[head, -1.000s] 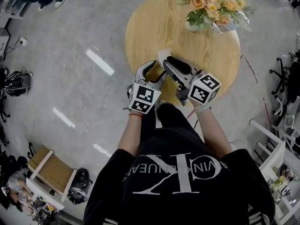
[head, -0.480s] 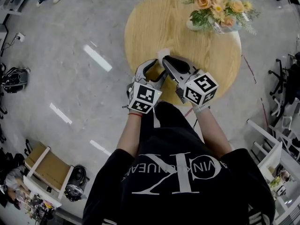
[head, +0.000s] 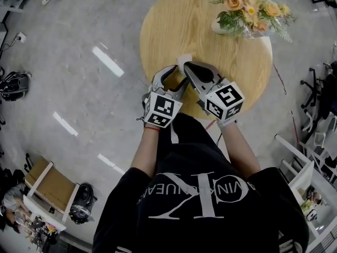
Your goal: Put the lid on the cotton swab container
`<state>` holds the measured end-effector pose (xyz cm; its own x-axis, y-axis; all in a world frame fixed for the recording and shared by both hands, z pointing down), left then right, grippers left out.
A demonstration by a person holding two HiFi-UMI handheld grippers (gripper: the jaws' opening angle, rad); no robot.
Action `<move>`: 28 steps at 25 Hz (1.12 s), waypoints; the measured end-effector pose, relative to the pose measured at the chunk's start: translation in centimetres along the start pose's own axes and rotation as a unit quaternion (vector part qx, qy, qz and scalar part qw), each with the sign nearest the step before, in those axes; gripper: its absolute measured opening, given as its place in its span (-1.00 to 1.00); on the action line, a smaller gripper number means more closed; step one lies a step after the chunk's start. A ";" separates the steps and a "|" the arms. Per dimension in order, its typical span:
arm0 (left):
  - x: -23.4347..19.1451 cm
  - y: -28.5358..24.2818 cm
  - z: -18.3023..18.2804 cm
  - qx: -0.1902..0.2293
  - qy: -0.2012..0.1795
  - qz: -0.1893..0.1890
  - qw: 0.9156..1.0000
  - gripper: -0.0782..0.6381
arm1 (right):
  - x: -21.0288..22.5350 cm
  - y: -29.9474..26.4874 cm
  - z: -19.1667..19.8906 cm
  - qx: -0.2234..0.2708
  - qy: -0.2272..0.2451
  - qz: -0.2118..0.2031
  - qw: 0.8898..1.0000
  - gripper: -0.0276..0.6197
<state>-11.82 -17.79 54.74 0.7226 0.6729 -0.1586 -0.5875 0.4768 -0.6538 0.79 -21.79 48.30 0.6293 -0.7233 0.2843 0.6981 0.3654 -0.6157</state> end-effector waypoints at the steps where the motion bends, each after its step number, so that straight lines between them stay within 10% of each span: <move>1: 0.0 0.0 0.0 0.000 0.001 -0.001 1.000 -0.16 | -0.1 0.0 -0.1 -0.003 0.005 0.004 1.000 -0.86; 17: 0.2 -0.1 -0.1 -0.002 0.000 -0.011 1.000 -0.16 | -0.4 -0.4 -0.5 -0.032 0.034 0.022 0.999 -0.87; 28: 0.3 1.7 0.1 0.013 0.010 -0.007 1.000 -0.20 | 0.2 0.6 -0.1 0.019 -0.033 -0.001 0.999 -0.86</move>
<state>-12.65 -16.73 53.71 0.7373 0.6552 -0.1646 -0.5871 0.5009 -0.6359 1.30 -21.77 47.86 0.6487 -0.6837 0.3343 0.7105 0.3868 -0.5879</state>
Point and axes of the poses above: the fingertips, and each gripper's own axes: y backward along the fingers, x to its right, z out of its underside, the point moved 10 cm from there along y, backward along the fingers, and after that the axes turned 13 degrees about -x, right-handed, at the moved point
